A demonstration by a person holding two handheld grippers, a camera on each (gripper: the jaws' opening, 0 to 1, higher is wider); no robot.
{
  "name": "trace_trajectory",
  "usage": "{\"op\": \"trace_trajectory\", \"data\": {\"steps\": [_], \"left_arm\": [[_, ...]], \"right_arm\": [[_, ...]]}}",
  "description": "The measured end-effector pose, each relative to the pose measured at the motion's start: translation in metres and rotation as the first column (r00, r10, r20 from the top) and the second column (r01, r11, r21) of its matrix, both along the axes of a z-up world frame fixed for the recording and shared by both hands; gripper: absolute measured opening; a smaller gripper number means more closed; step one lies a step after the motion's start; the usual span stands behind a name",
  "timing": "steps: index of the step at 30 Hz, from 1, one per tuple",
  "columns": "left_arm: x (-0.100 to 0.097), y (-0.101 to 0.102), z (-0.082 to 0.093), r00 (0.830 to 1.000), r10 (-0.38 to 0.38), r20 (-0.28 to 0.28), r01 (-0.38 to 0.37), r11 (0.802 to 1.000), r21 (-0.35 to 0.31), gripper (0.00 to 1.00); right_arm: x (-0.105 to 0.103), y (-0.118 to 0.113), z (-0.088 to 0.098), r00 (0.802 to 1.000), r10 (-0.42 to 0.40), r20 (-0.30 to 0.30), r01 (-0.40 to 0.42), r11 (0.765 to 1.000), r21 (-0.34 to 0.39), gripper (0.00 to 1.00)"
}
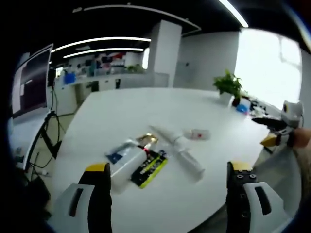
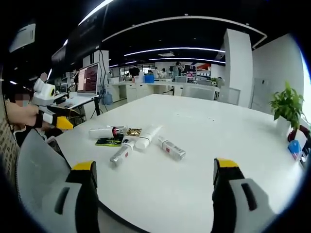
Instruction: Arrange the skincare products in the storage area until every visible bottle or jar stands upright without overlapping.
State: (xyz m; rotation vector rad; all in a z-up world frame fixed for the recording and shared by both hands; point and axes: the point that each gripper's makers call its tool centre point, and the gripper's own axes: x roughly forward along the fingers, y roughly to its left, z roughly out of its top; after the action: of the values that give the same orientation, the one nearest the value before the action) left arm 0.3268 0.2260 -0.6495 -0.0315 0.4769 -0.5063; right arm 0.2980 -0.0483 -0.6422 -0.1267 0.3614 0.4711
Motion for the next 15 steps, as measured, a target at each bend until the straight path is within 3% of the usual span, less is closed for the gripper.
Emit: {"op": "trace_trajectory", "data": {"steps": [15], "left_arm": [[0.035,0.012,-0.017,0.997,-0.067,-0.044,0.070,0.995,0.076,0.97]], "right_arm": [[0.001,-0.004,-0.002,1.000,-0.020,-0.013,0.020,1.000,-0.012,0.96]]}}
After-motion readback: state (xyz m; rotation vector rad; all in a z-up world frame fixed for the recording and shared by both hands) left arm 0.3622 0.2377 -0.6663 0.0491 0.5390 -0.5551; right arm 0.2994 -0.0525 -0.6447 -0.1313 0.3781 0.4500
